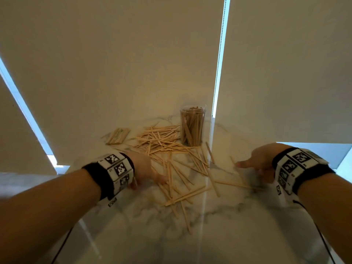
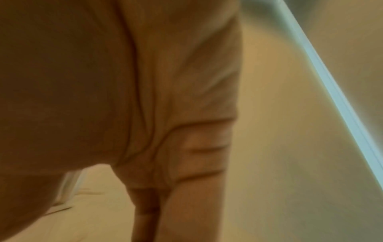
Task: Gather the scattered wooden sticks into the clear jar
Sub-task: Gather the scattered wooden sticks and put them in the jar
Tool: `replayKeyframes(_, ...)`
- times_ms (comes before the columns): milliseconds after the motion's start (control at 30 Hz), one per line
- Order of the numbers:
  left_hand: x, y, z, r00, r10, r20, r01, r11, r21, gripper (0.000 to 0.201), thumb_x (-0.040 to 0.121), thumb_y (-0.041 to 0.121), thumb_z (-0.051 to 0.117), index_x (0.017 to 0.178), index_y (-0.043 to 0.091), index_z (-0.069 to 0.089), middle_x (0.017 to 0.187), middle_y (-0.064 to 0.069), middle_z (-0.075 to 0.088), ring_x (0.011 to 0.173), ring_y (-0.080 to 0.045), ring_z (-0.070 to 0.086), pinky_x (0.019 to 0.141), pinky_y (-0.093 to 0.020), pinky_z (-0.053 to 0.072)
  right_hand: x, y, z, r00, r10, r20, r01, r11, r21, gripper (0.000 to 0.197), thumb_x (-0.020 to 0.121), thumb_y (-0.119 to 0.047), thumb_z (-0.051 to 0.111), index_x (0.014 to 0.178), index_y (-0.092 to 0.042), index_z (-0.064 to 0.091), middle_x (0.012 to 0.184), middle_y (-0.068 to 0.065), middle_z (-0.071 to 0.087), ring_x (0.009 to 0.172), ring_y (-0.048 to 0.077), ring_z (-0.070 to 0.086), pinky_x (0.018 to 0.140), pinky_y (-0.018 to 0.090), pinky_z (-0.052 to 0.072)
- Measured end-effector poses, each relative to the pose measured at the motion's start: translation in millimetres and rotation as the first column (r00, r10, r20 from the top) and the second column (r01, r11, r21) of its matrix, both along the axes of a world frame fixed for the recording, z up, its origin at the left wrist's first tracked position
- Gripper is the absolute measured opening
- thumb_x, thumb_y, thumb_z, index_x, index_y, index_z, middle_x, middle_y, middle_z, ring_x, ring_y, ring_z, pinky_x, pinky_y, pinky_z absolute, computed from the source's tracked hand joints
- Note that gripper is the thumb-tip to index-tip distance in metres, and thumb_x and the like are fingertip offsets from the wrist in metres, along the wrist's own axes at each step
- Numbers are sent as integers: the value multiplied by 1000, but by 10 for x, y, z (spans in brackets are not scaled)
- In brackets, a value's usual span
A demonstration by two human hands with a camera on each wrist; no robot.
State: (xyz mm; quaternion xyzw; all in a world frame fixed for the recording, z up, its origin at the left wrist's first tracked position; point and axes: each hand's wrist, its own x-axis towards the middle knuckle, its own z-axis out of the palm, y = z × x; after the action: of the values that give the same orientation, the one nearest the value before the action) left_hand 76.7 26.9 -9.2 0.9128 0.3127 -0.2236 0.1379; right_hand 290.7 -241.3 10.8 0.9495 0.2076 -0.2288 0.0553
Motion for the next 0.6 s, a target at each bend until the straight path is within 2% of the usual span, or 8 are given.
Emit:
replayKeyframes(100,4,-203,-123,994,-110,25,106,989,102,74,71,80,69,95,11,78,90,-3,77,81,-20,72,84,-36,61,-124,207,-105,996,83,-31,-81,995,60,60,71,-74,67,68,-13,68,66,0,71,64,17,67,89,35,55)
replayKeyframes(167,86,-274,-147,981,-153,117,149,988,43,60,78,64,76,95,7,76,97,-8,78,89,-24,73,85,-39,61,-330,417,-98,989,139,-57,-136,989,61,44,75,-56,74,63,-15,66,58,-3,68,54,13,63,79,29,56)
replayKeyframes(233,154,-305,-145,973,-159,167,158,987,21,48,81,52,80,88,5,73,99,-11,78,95,-26,73,88,-40,60,-551,598,-79,972,234,-2,-234,972,28,30,79,-42,74,65,-17,65,56,-5,64,49,10,56,61,22,49)
replayKeyframes(333,204,-304,-184,956,-98,277,116,992,-47,37,88,38,77,93,2,76,95,-12,79,93,-28,74,87,-40,59,-804,846,-112,942,335,19,-336,939,69,8,85,-25,71,82,-18,69,72,-3,63,60,10,57,58,22,49)
replayKeyframes(400,202,-307,-209,933,-40,357,72,995,-75,28,92,24,72,101,-3,72,97,-17,76,90,-32,73,88,-45,60,-958,994,-130,924,382,21,-382,919,93,22,94,-20,58,108,-6,69,92,6,65,83,21,63,77,29,53)
replayKeyframes(467,169,-296,-210,929,-39,368,24,999,45,17,97,19,64,104,3,66,99,-16,71,92,-29,69,85,-39,59,-1083,1105,-144,901,430,63,-434,885,167,35,100,-28,46,117,-4,64,112,13,65,106,29,62,94,37,50)
replayKeyframes(533,125,-311,-180,944,-36,328,-9,991,135,13,98,15,61,101,3,66,94,-12,65,91,-25,63,75,-33,50,-1105,1251,-226,910,404,94,-415,894,170,57,95,-59,44,116,-9,64,112,10,66,105,28,62,95,40,50)
replayKeyframes(600,132,-293,-172,940,-2,341,-12,999,41,10,96,11,64,96,1,69,99,-17,69,95,-26,65,78,-32,52,-1122,1376,-303,909,402,112,-414,900,133,69,83,-72,47,121,-17,64,116,5,67,103,26,63,93,40,51)
